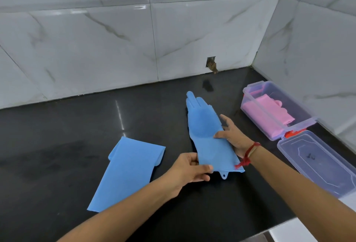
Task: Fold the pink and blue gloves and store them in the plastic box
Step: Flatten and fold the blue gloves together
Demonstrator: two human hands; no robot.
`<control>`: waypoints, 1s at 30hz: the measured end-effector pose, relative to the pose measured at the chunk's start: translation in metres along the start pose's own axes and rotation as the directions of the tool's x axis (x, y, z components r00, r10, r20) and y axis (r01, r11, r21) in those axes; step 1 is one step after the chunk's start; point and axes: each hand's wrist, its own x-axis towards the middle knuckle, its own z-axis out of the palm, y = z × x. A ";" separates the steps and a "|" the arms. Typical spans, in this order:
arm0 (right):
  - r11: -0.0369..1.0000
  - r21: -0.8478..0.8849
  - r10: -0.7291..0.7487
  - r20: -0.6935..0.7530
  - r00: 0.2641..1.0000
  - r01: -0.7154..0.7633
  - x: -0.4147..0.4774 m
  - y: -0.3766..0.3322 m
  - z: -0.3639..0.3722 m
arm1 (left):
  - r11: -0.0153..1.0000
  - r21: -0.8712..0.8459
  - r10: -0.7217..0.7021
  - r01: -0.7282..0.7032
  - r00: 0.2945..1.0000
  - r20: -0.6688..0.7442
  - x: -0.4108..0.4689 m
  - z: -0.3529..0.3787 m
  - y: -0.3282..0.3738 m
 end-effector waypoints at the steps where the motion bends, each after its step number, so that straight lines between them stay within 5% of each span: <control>1: 1.000 -0.018 -0.003 -0.020 1.000 0.002 -0.003 0.001 -0.002 | 1.000 0.006 0.001 -0.001 1.000 0.015 0.000 0.002 -0.001; 6: 1.000 -0.010 -0.005 -0.142 0.990 0.004 -0.020 0.017 -0.018 | 0.990 -0.143 0.017 -0.002 0.994 0.104 0.008 0.015 -0.001; 10: 1.000 0.027 0.020 -0.180 0.984 -0.016 -0.029 0.027 -0.032 | 0.931 -0.361 -0.014 -0.055 0.982 -0.187 0.035 0.021 0.013; 14: 0.981 -0.195 -0.014 -0.132 0.991 -0.012 -0.031 0.028 -0.028 | 0.972 -0.210 0.019 -0.103 0.930 -0.367 0.056 0.016 0.020; 25: 0.882 -0.464 -0.087 0.017 0.996 0.085 -0.015 0.016 0.018 | 0.983 0.145 0.155 -0.114 0.937 -0.315 0.026 -0.033 -0.013; 27: 0.776 -0.627 -0.121 -0.031 0.992 0.075 -0.016 0.014 0.024 | 0.900 0.410 0.290 -0.148 0.906 -0.308 0.018 -0.046 -0.011; 30: 0.343 -0.939 -0.288 -0.108 0.952 -0.004 -0.029 0.014 0.029 | 0.557 0.813 0.595 -0.168 0.764 -0.250 0.006 -0.064 -0.005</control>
